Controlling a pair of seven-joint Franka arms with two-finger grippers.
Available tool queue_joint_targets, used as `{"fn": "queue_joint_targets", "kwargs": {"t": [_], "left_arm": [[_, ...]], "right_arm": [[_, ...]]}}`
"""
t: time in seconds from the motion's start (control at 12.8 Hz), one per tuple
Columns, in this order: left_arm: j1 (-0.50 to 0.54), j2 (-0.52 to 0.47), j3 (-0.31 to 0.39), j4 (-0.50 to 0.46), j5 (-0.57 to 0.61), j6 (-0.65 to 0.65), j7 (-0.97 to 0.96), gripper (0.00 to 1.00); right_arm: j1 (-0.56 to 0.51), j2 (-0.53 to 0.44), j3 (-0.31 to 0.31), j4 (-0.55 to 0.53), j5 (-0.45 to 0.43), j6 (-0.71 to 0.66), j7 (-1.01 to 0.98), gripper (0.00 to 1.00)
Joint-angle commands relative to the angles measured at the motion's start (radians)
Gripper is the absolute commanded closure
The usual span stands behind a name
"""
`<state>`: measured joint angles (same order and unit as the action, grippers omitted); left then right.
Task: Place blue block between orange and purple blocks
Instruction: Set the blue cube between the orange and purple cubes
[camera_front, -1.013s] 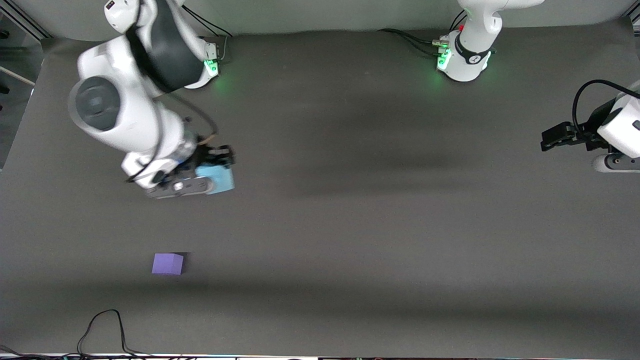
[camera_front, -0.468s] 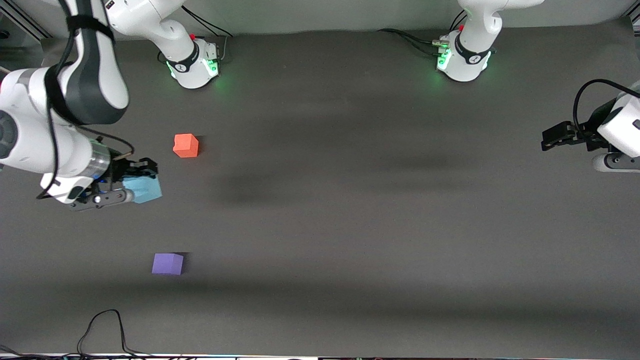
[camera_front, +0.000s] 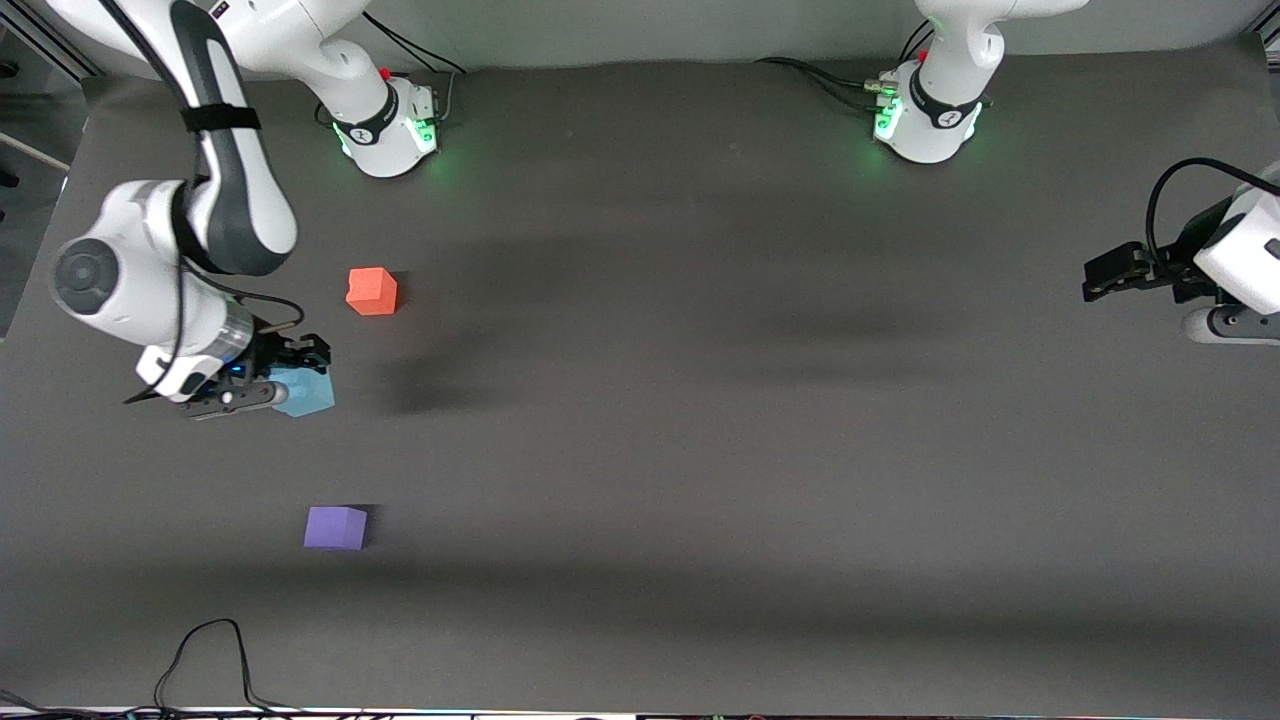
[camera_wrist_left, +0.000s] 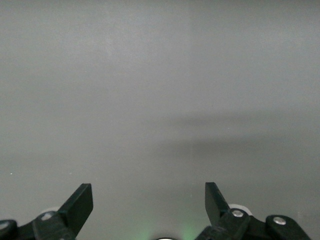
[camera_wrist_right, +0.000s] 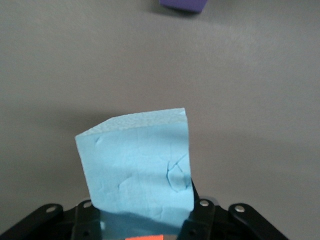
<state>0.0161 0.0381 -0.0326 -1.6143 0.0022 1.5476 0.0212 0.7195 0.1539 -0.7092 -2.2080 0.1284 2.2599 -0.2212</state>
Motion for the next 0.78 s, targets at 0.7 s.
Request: {"fn": "queue_joint_targets", "kwargs": {"t": [0.7], "left_arm": [[0.008,-0.009,-0.007,-0.007,0.012,0.012,0.017,0.0]], "right_arm": [[0.002,0.34,0.004,-0.049,0.75,0.208,-0.618,0.64]]}}
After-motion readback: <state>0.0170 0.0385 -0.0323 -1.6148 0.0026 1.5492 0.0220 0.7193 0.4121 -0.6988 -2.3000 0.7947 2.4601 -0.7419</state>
